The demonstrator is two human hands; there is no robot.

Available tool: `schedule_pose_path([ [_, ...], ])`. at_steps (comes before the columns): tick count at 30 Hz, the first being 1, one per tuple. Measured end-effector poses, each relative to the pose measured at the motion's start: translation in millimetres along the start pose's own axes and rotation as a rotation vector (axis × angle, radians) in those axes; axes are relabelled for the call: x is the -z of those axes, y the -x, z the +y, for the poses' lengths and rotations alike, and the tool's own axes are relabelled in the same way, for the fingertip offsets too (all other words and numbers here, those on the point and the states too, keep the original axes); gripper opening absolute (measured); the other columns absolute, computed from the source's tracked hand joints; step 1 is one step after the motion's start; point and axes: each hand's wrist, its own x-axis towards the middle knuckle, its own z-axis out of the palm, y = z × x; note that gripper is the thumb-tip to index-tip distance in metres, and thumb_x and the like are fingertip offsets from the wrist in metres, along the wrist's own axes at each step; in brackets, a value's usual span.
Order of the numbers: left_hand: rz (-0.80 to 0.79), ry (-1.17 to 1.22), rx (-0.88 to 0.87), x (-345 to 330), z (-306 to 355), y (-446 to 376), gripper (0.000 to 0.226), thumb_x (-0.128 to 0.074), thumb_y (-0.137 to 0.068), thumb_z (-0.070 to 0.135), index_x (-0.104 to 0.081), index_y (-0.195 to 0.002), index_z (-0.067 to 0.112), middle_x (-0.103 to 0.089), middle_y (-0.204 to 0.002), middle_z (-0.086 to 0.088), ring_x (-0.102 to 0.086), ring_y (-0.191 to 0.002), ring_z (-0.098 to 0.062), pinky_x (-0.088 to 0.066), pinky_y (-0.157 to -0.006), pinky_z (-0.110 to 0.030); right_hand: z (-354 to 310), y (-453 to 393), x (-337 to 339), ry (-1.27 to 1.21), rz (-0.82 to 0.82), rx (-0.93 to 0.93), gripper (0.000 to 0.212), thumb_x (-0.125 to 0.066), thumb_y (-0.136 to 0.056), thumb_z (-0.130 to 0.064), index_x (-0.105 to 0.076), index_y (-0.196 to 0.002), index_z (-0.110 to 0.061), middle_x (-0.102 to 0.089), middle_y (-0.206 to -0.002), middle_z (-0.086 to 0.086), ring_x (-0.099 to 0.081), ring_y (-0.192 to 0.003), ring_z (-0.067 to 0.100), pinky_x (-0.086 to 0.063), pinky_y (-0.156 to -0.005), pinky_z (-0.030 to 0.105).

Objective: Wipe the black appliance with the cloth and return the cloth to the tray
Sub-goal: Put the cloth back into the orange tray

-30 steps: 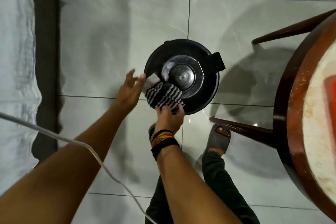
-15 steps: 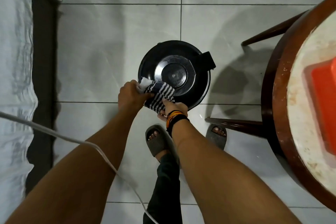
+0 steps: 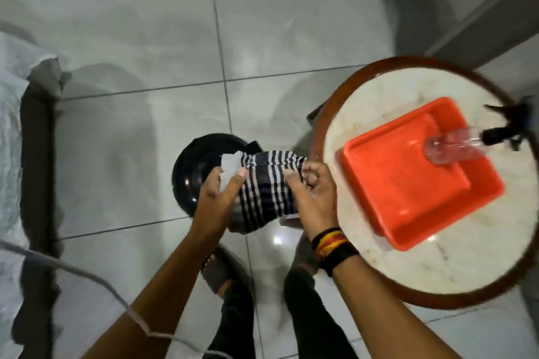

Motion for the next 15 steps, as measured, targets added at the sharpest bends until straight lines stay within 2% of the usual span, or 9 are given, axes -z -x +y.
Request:
schedule_pose_path([
  [1, 0.007, 0.013, 0.001, -22, 15, 8, 0.042, -0.059, -0.099, 0.044, -0.057, -0.130, 0.014, -0.071, -0.120, -0.005, -0.072, -0.105, -0.017, -0.060, -0.073, -0.020, -12, -6, 25, 0.010, 0.017, 0.028, 0.025, -0.077, -0.084, -0.028, -0.062, -0.102, -0.021, -0.071, -0.098, -0.002, -0.070, -0.094, 0.017, -0.057, -0.084, 0.036],
  [3, 0.004, 0.034, 0.023, -70, 42, 22, 0.048, -0.060, -0.098, 0.046, -0.054, -0.130, 0.011, -0.069, -0.118, -0.009, -0.072, -0.100, -0.017, -0.060, -0.068, -0.017, -35, -20, 79, 0.015, 0.053, 0.074, 0.023, -0.079, -0.084, -0.025, -0.065, -0.101, -0.019, -0.070, -0.089, 0.001, -0.068, -0.086, 0.017, -0.056, -0.082, 0.035],
  [6, -0.055, 0.074, 0.102, -143, 71, 37, 0.016, -0.067, -0.097, 0.028, -0.057, -0.099, 0.016, -0.069, -0.088, -0.003, -0.069, -0.067, -0.005, -0.054, -0.056, -0.017, -48, -50, 158, 0.114, 0.139, 0.068, 0.021, -0.080, -0.085, -0.014, -0.069, -0.103, -0.014, -0.063, -0.083, 0.010, -0.060, -0.079, 0.020, -0.051, -0.078, 0.036],
  [7, -0.070, 0.073, 0.105, -169, 75, 40, 0.019, -0.070, -0.094, 0.027, -0.055, -0.088, 0.016, -0.066, -0.080, -0.006, -0.066, -0.061, -0.009, -0.053, -0.056, -0.022, -46, -62, 183, 0.150, 0.169, 0.058, 0.022, -0.079, -0.085, -0.012, -0.069, -0.105, -0.011, -0.062, -0.083, 0.010, -0.060, -0.079, 0.020, -0.049, -0.078, 0.035],
  [9, -0.085, 0.045, 0.112, -211, 72, 41, 0.029, -0.075, -0.088, 0.031, -0.054, -0.076, 0.013, -0.063, -0.072, -0.012, -0.063, -0.064, -0.023, -0.055, -0.065, -0.036, -39, -82, 219, 0.234, 0.219, 0.042, 0.024, -0.080, -0.085, -0.015, -0.069, -0.106, -0.011, -0.061, -0.081, 0.004, -0.059, -0.077, 0.019, -0.048, -0.078, 0.034],
  [11, -0.093, 0.011, 0.139, -245, 69, 41, 0.023, -0.072, -0.091, 0.030, -0.063, -0.089, 0.009, -0.068, -0.082, -0.009, -0.068, -0.080, -0.026, -0.058, -0.081, -0.042, -29, -98, 241, 0.310, 0.227, 0.023, 0.021, -0.078, -0.087, -0.014, -0.067, -0.105, -0.014, -0.058, -0.076, -0.003, -0.056, -0.072, 0.016, -0.046, -0.073, 0.031],
  [13, -0.091, 0.026, 0.189, -269, 68, 39, 0.020, -0.066, -0.096, 0.027, -0.063, -0.111, 0.015, -0.069, -0.096, 0.001, -0.070, -0.098, -0.024, -0.058, -0.092, -0.040, -16, -112, 249, 0.375, 0.190, 0.001, 0.019, -0.075, -0.090, -0.012, -0.068, -0.108, -0.013, -0.060, -0.076, -0.005, -0.059, -0.073, 0.017, -0.049, -0.071, 0.030],
  [15, -0.066, -0.017, 0.193, -279, 70, 40, 0.032, -0.060, -0.098, 0.026, -0.057, -0.129, 0.018, -0.064, -0.100, 0.007, -0.066, -0.104, -0.021, -0.056, -0.091, -0.037, -7, -122, 247, 0.419, 0.141, -0.028, 0.022, -0.074, -0.090, -0.013, -0.069, -0.111, -0.016, -0.066, -0.083, -0.001, -0.066, -0.082, 0.022, -0.057, -0.082, 0.040],
])
